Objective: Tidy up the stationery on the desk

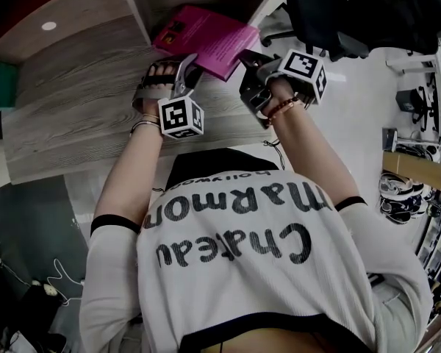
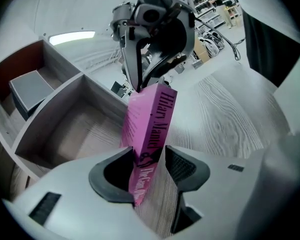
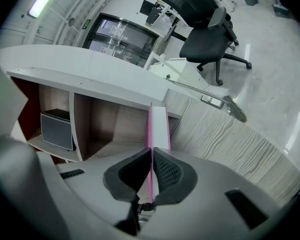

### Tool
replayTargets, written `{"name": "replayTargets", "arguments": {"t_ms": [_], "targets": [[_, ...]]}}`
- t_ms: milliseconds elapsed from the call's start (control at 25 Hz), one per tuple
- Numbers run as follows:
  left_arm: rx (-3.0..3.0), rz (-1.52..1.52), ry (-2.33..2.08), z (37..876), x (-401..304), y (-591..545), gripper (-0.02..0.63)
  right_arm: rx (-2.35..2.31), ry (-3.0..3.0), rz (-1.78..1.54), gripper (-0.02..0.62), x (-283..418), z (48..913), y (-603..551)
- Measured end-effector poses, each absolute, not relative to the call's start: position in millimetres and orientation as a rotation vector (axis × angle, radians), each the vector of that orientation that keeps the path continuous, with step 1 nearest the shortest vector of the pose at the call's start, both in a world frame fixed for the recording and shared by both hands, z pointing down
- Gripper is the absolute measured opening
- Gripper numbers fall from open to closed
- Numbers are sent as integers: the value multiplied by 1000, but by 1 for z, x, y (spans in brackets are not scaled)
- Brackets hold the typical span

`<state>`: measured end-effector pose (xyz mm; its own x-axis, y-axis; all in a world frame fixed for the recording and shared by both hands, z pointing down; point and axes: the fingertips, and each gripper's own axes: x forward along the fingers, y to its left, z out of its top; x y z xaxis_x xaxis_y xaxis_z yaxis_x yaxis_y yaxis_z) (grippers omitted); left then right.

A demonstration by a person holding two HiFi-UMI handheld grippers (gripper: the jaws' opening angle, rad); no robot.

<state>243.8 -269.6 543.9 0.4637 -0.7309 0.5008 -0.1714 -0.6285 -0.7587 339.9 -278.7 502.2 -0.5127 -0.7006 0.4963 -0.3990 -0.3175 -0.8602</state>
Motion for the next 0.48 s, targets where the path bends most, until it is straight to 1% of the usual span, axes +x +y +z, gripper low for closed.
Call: {"name": "replayTargets", "arguments": {"t_ms": [200,480], "targets": [[-2053,-1128,745,544,247,-272,205,-1418,1665,-1922,29,342,503,-277],[-2024,-1117,752,541,246,-272,184,-1405,1656,-1923,31,342,502,-277]]}}
